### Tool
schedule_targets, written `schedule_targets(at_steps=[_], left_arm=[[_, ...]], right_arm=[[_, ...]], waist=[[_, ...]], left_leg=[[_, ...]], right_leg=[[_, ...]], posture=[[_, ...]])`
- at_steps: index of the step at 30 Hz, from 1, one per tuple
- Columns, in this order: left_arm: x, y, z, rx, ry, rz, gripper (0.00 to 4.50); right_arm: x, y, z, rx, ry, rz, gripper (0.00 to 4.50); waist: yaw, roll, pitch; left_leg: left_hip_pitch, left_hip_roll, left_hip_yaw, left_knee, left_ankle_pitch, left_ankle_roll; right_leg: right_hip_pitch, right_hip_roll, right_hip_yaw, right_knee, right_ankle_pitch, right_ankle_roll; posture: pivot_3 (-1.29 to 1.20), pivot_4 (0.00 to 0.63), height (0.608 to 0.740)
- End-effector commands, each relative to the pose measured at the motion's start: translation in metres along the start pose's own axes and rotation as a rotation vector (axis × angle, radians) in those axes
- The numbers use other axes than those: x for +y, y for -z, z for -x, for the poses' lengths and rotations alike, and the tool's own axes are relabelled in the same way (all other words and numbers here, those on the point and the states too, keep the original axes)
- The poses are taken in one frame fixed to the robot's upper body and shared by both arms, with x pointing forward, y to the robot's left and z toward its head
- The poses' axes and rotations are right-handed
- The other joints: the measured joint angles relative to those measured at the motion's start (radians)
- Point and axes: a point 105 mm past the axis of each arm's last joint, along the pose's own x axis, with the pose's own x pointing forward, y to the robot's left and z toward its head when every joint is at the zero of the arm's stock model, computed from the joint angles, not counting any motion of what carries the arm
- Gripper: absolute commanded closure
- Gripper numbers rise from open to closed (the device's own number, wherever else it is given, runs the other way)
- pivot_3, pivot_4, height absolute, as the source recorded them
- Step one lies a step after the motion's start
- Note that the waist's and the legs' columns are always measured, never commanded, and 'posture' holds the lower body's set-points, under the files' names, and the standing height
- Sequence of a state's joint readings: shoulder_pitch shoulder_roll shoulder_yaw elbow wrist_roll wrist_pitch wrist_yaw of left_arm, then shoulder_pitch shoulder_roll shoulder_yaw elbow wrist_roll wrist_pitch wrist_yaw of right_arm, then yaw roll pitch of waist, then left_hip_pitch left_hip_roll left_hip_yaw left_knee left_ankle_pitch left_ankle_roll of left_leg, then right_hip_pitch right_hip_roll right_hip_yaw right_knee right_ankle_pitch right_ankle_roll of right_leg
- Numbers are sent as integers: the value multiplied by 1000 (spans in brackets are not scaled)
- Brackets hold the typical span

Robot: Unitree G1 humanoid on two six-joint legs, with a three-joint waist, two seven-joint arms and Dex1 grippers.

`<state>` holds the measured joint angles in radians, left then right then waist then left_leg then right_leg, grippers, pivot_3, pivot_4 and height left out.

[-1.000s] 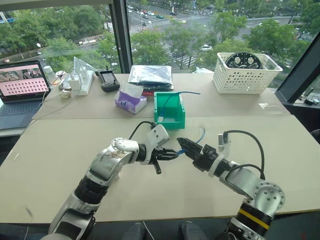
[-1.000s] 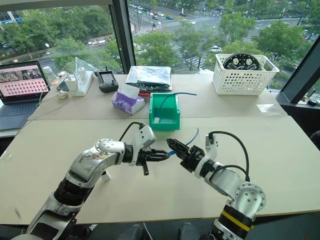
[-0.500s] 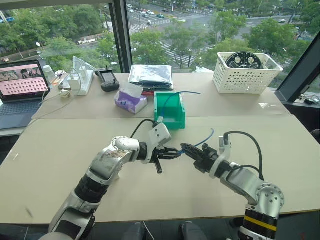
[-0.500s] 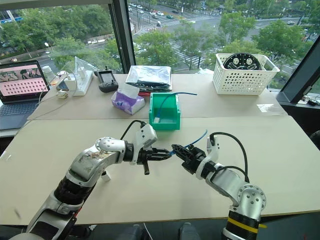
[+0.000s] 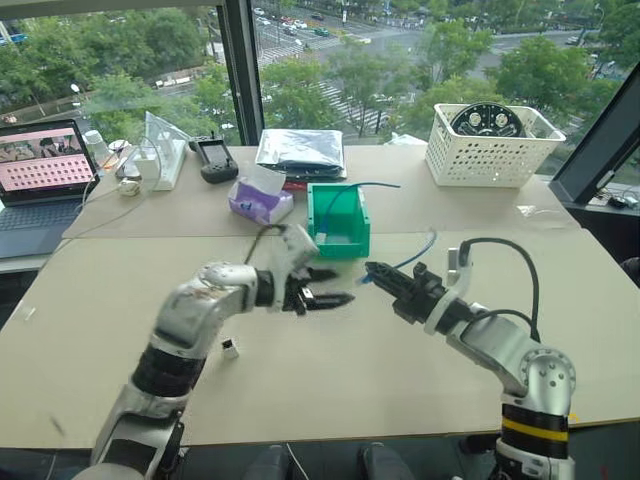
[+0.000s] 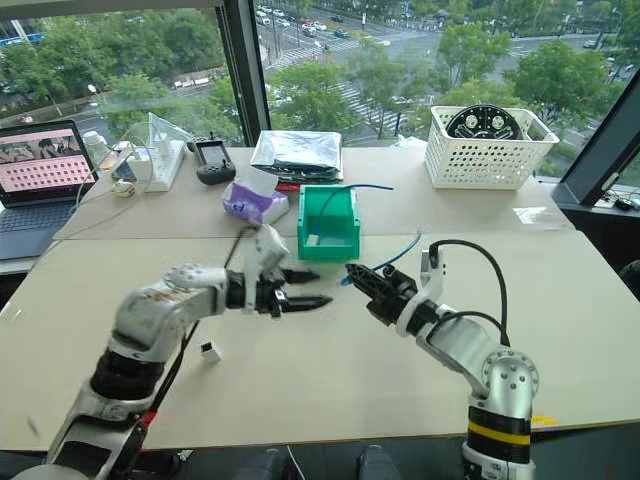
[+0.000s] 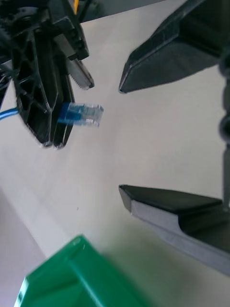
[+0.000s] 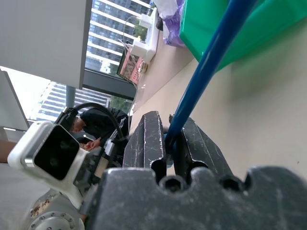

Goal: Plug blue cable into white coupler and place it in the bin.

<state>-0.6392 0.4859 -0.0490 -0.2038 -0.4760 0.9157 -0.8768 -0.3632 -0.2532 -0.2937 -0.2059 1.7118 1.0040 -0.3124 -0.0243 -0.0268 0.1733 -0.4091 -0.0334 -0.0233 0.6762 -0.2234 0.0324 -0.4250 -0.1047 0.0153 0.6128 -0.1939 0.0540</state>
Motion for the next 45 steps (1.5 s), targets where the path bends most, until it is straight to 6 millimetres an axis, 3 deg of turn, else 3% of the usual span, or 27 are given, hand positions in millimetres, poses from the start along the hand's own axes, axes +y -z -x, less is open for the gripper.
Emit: schedule_targets(at_steps=[1, 4, 9, 12, 16, 22, 27, 36, 45], left_arm=[[12, -32, 50, -128, -77, -32, 64], [20, -26, 101, -142, -205, -30, 64], [20, 11, 143, -67, -395, -13, 64], [-5, 19, 145, -120, -368, -56, 64], [-11, 48, 155, -100, -515, 17, 64], [-33, 58, 155, -173, -707, 54, 64], [-46, 76, 137, -94, -815, 120, 64], [-38, 87, 115, 22, -859, 179, 64], [-40, 118, 108, 271, -849, 349, 64]], right_arm=[[14, -11, -4, -10, -76, 20, 4500], [17, -9, -14, 32, -101, 40, 4500], [20, -3, -27, 78, -137, 46, 4500], [21, 2, -34, 102, -156, 48, 4500], [20, 5, -40, 129, -167, 57, 4500], [22, 12, -50, 169, -193, 64, 4500], [24, 15, -53, 188, -206, 72, 4500], [21, 18, -54, 162, -202, 74, 4500], [13, 24, -52, 157, -182, 58, 4500]], waist=[[-7, 0, 0], [-21, 0, 0], [-15, 0, 0], [-11, 0, 0], [7, 0, 1], [12, 0, 1], [14, -1, 0], [9, -1, 0], [7, -1, 0]], left_leg=[[0, 0, 0, 0, 0, 0], [1, 1, 0, -2, 0, 1], [2, 1, 1, -6, -1, 1], [2, 0, 2, -7, -1, 1], [2, -1, 1, -7, -1, 1], [2, 0, 2, -7, -1, 0], [3, 0, 2, -7, -1, 0], [3, 0, 1, -7, 0, 0], [3, 0, 1, -7, 0, 0]], right_leg=[[0, 0, 0, 0, 0, 0], [0, 1, 0, -1, 3, -6], [0, 0, 1, -2, 4, -7], [0, -2, 2, -3, 4, -7], [0, -4, 1, -3, 4, -7], [0, -4, 1, -4, 4, -8], [1, -3, 1, -3, 4, -8], [1, -1, 1, -2, 4, -8], [1, 0, 1, -2, 4, -8]], posture=[[0, 150, 728], [0, 150, 728], [0, 150, 728], [0, 150, 728], [0, 150, 728], [0, 150, 728], [0, 150, 728], [0, 150, 728], [0, 150, 728]])
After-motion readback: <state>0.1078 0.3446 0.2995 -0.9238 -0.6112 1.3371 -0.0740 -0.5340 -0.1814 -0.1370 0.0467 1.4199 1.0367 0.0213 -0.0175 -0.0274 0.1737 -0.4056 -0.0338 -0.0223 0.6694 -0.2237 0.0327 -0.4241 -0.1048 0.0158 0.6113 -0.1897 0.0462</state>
